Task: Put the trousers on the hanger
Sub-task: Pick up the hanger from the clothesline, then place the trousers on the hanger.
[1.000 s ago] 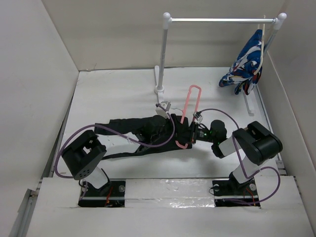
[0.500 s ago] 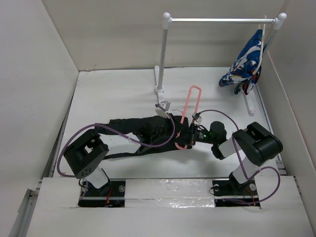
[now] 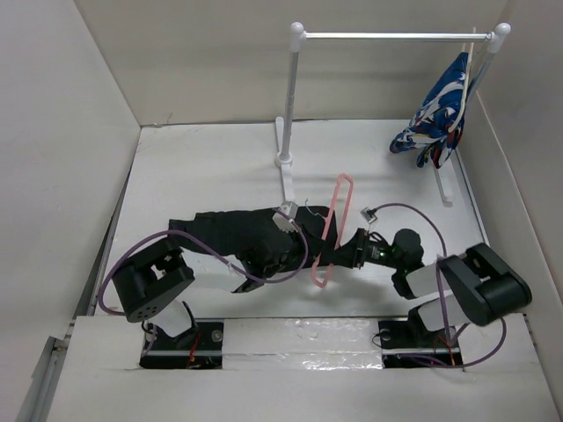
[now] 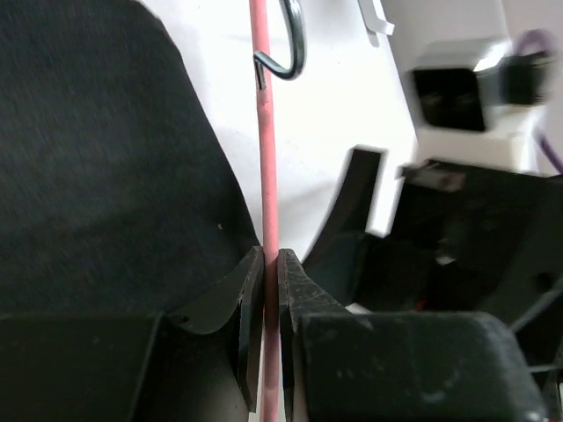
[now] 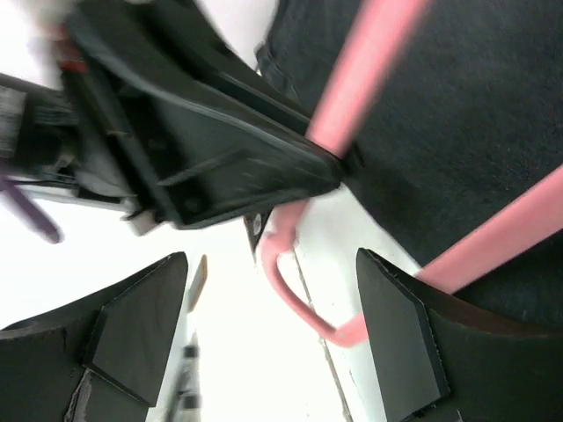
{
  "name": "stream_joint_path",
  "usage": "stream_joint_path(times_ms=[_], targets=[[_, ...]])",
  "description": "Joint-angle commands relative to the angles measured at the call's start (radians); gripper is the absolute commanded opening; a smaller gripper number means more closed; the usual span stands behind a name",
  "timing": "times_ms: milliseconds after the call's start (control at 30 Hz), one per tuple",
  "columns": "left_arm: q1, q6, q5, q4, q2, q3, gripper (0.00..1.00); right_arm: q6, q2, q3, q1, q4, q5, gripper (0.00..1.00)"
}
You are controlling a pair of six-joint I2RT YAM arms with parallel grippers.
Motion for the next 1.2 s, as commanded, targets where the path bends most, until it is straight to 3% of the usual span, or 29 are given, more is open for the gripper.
stream_joint_path(times_ms=[0, 100, 133, 167, 200, 233, 267, 333, 367, 467, 800, 900, 1167], targets=[[-0.053, -0.121, -0.113, 0.181, -0.004, -0.04, 0.0, -0.143, -0.161, -0.04, -0.045, 0.175, -0.014, 0.81], [-0.105, -0.183, -0.176, 0.27, 0.047, -0.054, 0.0, -0.284, -0.43, -0.001, -0.074, -0.223, 0.008, 0.75], [-0.136, -0.196, -0.199, 0.296, 0.059, -0.051, 0.0, -0.419, -0.519, 0.032, -0.074, -0.572, 0.037, 0.73], [-0.151, -0.21, -0.225, 0.306, 0.084, -0.048, 0.0, -0.507, -0.613, 0.074, -0.074, -0.772, 0.149, 0.7], [-0.167, -0.22, -0.248, 0.312, 0.093, -0.044, 0.0, -0.583, -0.784, 0.183, -0.074, -0.97, 0.223, 0.59], [-0.179, -0.243, -0.302, 0.327, 0.104, -0.04, 0.0, -0.673, -0.854, 0.229, -0.074, -1.227, 0.315, 0.47], [-0.193, -0.271, -0.343, 0.342, 0.127, -0.032, 0.0, -0.722, -0.955, 0.287, -0.074, -1.358, 0.421, 0.23], [-0.193, -0.295, -0.384, 0.361, 0.15, -0.023, 0.0, -0.776, -0.977, 0.345, -0.085, -1.442, 0.482, 0.06], [-0.202, -0.308, -0.405, 0.367, 0.179, -0.018, 0.0, -0.802, -0.959, 0.365, -0.1, -1.467, 0.492, 0.0], [-0.202, -0.314, -0.455, 0.424, 0.225, -0.014, 0.0, -0.878, -0.816, 0.399, -0.11, -1.477, 0.471, 0.0], [-0.179, -0.316, -0.445, 0.477, 0.335, 0.032, 0.0, -0.905, -0.448, 0.42, -0.11, -1.197, 0.505, 0.0], [-0.158, -0.325, -0.411, 0.49, 0.371, 0.052, 0.0, -0.912, -0.337, 0.432, -0.11, -1.131, 0.48, 0.21], [-0.148, -0.342, -0.439, 0.436, 0.377, 0.06, 0.0, -0.901, -0.149, 0.467, -0.044, -1.027, 0.474, 0.33]])
